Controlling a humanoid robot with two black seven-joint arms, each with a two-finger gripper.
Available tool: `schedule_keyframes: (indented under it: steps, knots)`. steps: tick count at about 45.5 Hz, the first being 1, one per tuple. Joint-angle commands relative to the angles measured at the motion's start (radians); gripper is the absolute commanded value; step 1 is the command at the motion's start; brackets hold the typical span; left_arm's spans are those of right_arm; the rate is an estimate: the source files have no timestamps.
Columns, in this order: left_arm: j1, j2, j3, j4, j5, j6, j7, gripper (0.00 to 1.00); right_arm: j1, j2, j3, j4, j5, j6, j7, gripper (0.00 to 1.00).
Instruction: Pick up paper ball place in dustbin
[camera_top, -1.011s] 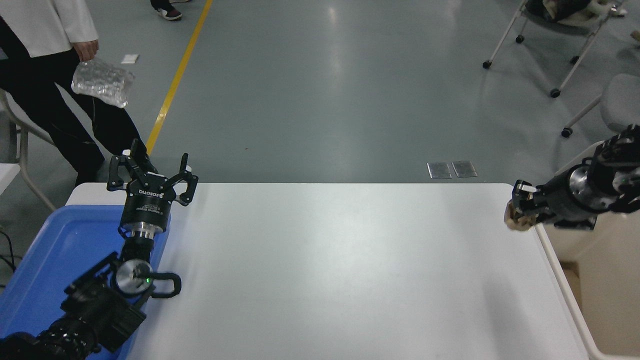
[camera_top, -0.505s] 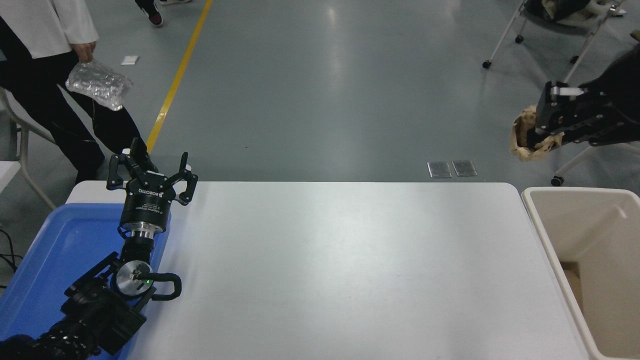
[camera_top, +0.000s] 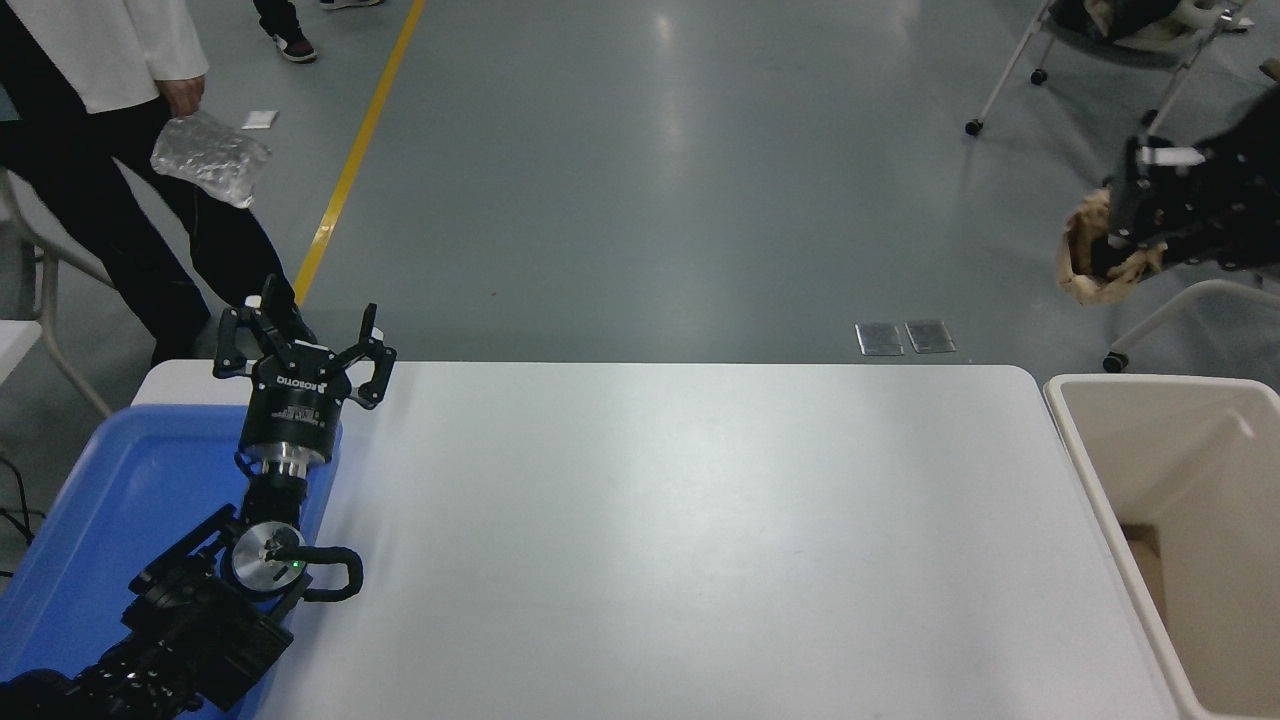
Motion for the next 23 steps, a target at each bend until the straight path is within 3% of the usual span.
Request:
schedule_keyframes:
  steps: [1,11,23]
  knots:
    - [0.0,0.0,0.0,0.0,0.0,0.0,0.0,0.99,-0.463,-0.011,0.153,-0.38,-0.007,-0.068,0.0,0.0]
    - [0.0,0.0,-0.001,0.0,0.0,-0.001,0.0,0.99,-0.977,0.015,0.419,-0.833,0.0,-0.21,0.0,0.0]
    - [0.0,0.0,-0.001,0.0,0.0,-0.001,0.0,0.99,-1.421,0.194,0.661,-1.19,0.008,-0.434,0.0,0.0]
